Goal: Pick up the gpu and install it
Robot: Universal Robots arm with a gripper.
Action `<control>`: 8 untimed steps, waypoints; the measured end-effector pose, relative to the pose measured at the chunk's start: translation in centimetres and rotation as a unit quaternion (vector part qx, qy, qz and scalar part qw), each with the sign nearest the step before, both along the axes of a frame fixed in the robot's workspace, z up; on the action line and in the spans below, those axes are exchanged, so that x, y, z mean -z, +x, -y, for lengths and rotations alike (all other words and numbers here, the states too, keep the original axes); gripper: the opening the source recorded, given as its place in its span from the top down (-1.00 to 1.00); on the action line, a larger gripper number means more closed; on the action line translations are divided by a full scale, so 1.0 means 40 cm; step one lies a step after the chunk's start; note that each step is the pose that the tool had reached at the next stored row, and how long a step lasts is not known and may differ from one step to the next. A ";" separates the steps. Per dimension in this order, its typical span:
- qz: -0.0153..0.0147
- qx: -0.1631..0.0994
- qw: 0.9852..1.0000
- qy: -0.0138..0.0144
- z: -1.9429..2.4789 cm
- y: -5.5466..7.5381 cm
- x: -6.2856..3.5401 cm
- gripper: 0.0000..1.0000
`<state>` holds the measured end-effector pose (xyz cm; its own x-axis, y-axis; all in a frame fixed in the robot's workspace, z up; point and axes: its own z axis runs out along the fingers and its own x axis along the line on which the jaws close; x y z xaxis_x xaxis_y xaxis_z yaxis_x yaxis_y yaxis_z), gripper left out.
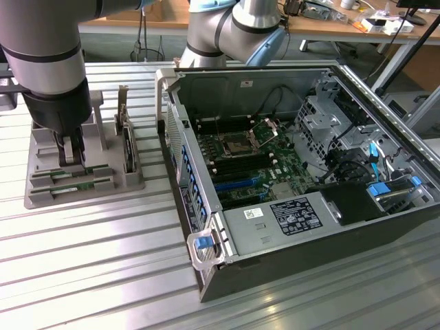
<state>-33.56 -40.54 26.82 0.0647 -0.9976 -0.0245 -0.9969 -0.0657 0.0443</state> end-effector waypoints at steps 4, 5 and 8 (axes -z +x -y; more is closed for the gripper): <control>0.000 0.000 1.000 0.000 0.000 0.000 0.005 0.28; 0.000 0.000 1.000 0.000 0.000 0.000 0.006 0.28; 0.000 0.000 1.000 0.000 0.000 0.000 0.009 0.28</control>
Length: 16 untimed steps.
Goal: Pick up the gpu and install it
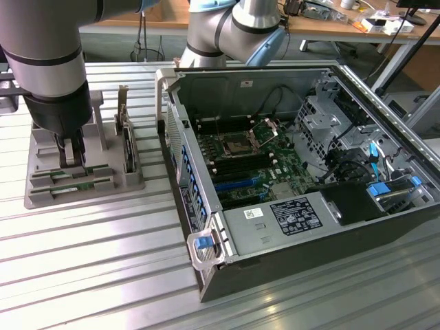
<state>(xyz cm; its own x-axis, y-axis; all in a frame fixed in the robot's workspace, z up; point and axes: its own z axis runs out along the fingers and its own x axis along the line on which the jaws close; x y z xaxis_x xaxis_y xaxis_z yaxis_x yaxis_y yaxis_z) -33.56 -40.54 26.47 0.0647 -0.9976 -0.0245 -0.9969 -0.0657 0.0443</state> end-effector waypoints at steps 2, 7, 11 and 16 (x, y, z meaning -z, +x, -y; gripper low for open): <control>0.000 0.000 1.000 0.000 0.000 0.000 0.002 0.28; 0.000 0.000 1.000 0.000 0.000 0.000 0.005 0.28; 0.000 0.000 1.000 0.000 0.000 0.000 0.009 0.28; 0.000 0.000 1.000 0.000 0.000 0.000 0.013 0.28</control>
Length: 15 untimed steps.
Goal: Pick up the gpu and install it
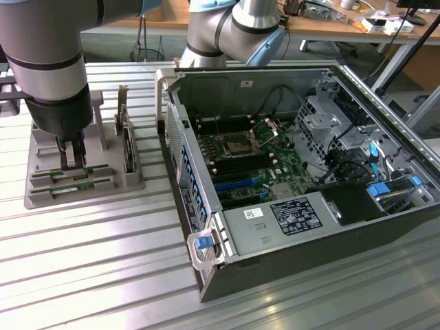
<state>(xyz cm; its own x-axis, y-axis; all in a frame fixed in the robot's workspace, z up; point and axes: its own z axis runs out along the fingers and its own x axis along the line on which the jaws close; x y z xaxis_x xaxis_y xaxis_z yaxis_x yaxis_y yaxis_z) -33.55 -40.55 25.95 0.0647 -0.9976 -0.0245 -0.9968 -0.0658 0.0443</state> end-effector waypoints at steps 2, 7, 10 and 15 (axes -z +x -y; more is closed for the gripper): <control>0.000 0.000 1.000 0.000 0.000 0.000 0.002 0.28; 0.000 0.000 1.000 0.000 0.000 0.000 0.006 0.28; 0.000 0.000 1.000 0.000 0.000 0.000 0.008 0.28; 0.000 0.000 1.000 0.000 0.000 0.000 0.012 0.28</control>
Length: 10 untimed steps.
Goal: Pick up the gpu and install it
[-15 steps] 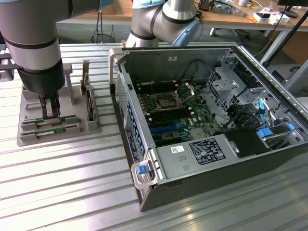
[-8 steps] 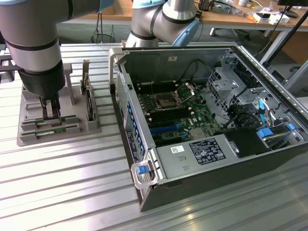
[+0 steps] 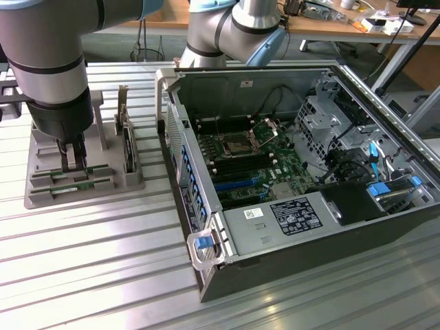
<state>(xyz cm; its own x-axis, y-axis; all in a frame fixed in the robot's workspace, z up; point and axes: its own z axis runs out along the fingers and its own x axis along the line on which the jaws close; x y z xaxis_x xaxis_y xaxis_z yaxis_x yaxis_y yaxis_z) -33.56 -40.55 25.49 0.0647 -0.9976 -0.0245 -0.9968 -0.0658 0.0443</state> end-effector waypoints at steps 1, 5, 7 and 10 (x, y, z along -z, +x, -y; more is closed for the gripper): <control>0.000 0.000 1.000 0.000 0.000 0.000 0.001 0.28; 0.000 0.000 1.000 0.000 0.000 0.000 0.006 0.28; 0.000 0.000 1.000 0.000 0.000 0.000 0.009 0.28; 0.000 0.000 1.000 0.000 0.000 0.000 0.015 0.28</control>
